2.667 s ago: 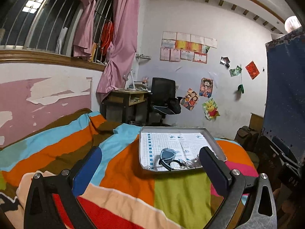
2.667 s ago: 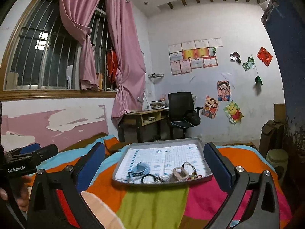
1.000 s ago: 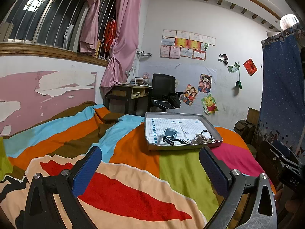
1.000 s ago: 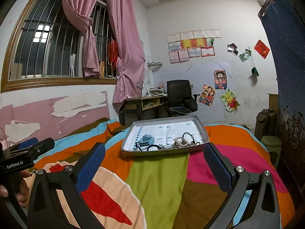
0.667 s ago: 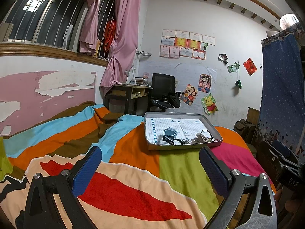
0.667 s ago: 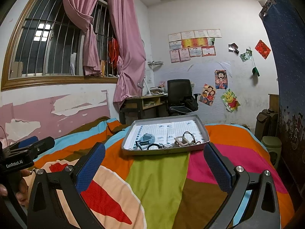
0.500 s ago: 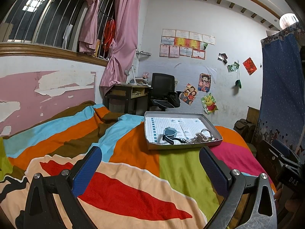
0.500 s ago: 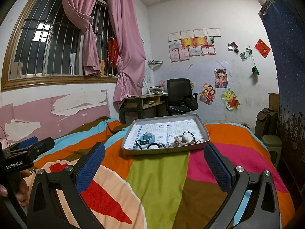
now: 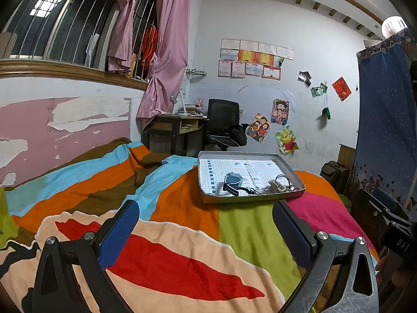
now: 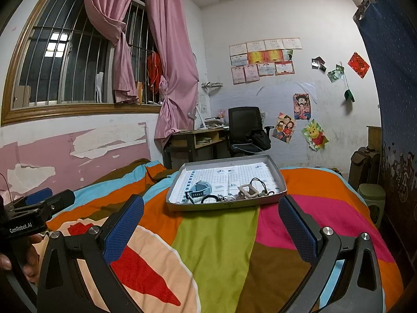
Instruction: Organize jewelry
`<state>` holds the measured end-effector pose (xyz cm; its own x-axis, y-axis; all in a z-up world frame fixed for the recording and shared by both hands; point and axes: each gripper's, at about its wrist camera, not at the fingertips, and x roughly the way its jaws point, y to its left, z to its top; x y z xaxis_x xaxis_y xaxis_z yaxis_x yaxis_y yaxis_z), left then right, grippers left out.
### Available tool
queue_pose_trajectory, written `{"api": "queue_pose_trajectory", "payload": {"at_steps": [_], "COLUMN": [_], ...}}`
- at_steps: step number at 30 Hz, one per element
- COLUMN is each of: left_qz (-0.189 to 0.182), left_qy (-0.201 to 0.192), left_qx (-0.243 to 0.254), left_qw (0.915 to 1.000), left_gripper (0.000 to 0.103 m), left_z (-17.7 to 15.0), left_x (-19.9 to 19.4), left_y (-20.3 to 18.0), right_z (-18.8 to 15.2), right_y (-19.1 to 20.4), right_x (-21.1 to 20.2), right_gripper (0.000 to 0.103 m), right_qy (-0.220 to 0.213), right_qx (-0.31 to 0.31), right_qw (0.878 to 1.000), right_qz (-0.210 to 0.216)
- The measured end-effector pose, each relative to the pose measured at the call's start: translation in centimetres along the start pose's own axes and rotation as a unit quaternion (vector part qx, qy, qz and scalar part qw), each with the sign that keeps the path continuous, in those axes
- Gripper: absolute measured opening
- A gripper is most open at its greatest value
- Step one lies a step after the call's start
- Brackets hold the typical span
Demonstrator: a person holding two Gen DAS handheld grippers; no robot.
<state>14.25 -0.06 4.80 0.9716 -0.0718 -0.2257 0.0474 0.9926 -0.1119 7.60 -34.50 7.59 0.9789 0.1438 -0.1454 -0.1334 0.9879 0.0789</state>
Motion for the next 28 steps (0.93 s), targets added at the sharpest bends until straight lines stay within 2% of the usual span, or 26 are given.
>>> {"api": "queue_pose_trajectory", "payload": {"at_steps": [8,14,18,28], "left_qz": [0.002,0.036,0.043,0.039], "left_qy": [0.002,0.014,0.018,0.022], "left_qx": [-0.002,0.004,0.008,0.015], "left_qw": [1.0,0.9992,0.9989,0.9989], "left_gripper": [0.103,0.103,0.103,0.103], "left_z": [-0.4,-1.9,-2.1,-1.4], "left_x": [0.1,0.1,-0.1,-0.8], "left_y": [0.1,0.6,0.7,0.5], "right_z": [-0.3,-0.3,-0.5,-0.7], "right_y": [0.0,-0.1,-0.1,-0.1], "right_x": [0.2,0.3,0.4,0.5], "right_gripper": [0.102,0.102,0.102,0.102], "right_qy": [0.003,0.005,0.006,0.008], "right_qx": [0.003,0.005,0.009,0.008], "right_qw": [1.0,1.0,1.0,1.0], "right_qz": [0.003,0.002,0.0,-0.003]}}
